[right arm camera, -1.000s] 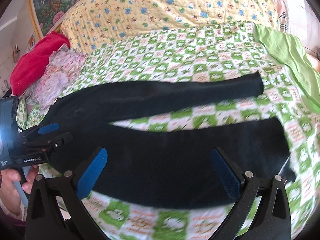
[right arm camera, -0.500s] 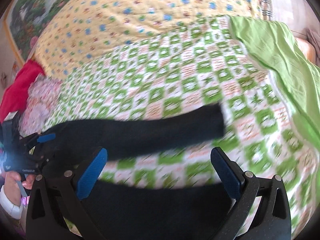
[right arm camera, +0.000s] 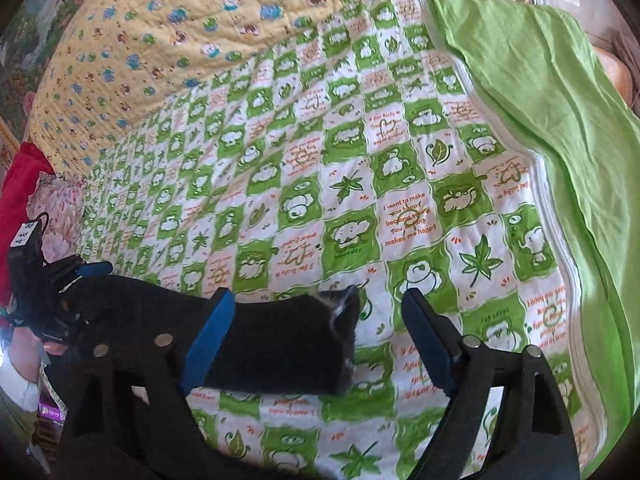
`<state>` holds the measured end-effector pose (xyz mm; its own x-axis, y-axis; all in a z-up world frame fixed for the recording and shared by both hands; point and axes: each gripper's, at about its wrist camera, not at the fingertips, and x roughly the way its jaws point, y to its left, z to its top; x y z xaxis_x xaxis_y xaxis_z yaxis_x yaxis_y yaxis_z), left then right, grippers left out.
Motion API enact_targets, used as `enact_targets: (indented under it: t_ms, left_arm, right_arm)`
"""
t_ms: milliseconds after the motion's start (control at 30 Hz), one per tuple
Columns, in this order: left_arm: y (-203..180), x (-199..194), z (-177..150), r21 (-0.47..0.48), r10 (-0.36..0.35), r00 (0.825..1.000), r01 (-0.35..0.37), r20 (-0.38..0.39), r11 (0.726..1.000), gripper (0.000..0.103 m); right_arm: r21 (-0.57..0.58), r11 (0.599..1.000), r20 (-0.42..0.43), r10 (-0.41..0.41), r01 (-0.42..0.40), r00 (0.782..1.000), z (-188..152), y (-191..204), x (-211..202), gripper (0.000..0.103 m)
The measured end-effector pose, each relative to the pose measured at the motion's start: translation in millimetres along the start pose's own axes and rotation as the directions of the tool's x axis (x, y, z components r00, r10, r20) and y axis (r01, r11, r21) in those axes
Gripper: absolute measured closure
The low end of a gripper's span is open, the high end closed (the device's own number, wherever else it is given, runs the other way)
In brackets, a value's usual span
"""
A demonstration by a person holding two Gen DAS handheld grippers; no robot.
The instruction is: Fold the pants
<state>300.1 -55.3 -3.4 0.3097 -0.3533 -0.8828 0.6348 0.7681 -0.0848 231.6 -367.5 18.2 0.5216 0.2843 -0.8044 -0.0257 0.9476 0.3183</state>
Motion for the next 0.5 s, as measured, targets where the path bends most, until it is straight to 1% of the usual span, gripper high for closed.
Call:
enact_targets:
  t_ms: [33,67,100,133,167,200,233,267,300,367,400,500]
  left_arm:
    - [4,6,2,0.001,-0.013,1.000,0.013,-0.023,1.000,0.027]
    - [7,13,4,0.001,-0.024,0.999,0.025,-0.046,1.000,0.029]
    - [10,20,5,0.000,-0.027,0.997,0.027,-0.065,1.000,0.035]
    - [11,26,5,0.002,-0.028,0.996,0.028,-0.085,1.000,0.035]
    - [12,30,5,0.006,-0.032,0.995,0.033,-0.095,0.999,0.035]
    - [11,31,5,0.013,-0.031,0.995,0.033,-0.091,0.999,0.037]
    - [10,30,5,0.019,-0.036,0.995,0.038,-0.088,0.999,0.042]
    - [8,28,4,0.020,-0.042,0.995,0.044,-0.087,0.999,0.055]
    - [7,25,3,0.020,-0.050,0.995,0.052,-0.087,0.998,0.072]
    - [2,18,1,0.021,-0.072,0.993,0.074,-0.090,0.997,0.092]
    - [-5,12,-2,0.036,-0.068,0.994,0.071,-0.083,0.997,0.092]
    - [-25,-9,-15,0.070,-0.062,0.997,0.065,-0.053,0.995,0.095]
  right_arm:
    - [-0.004,1.000,-0.015,0.003,-0.003,1.000,2,0,4,0.027]
    - [-0.008,1.000,-0.028,0.009,-0.009,1.000,3,0,8,0.030]
    - [-0.013,1.000,-0.042,0.014,-0.015,0.999,4,0,13,0.036]
    - [-0.019,1.000,-0.050,0.013,-0.014,0.999,4,1,16,0.040]
    - [-0.027,1.000,-0.058,0.013,-0.015,0.998,5,3,19,0.050]
    - [-0.035,0.999,-0.063,0.019,-0.021,0.998,5,4,20,0.061]
    - [-0.041,0.999,-0.064,0.024,-0.027,0.998,4,5,21,0.067]
    - [-0.046,0.999,-0.061,0.026,-0.029,0.998,4,6,20,0.077]
    - [-0.052,0.998,-0.050,0.022,-0.024,0.999,3,7,18,0.084]
    - [-0.053,0.998,-0.027,0.031,-0.032,0.999,5,6,12,0.089]
    - [-0.054,0.997,-0.012,0.047,-0.047,0.999,6,6,8,0.092]
    - [-0.072,0.995,0.027,0.073,-0.070,0.997,4,8,-6,0.094]
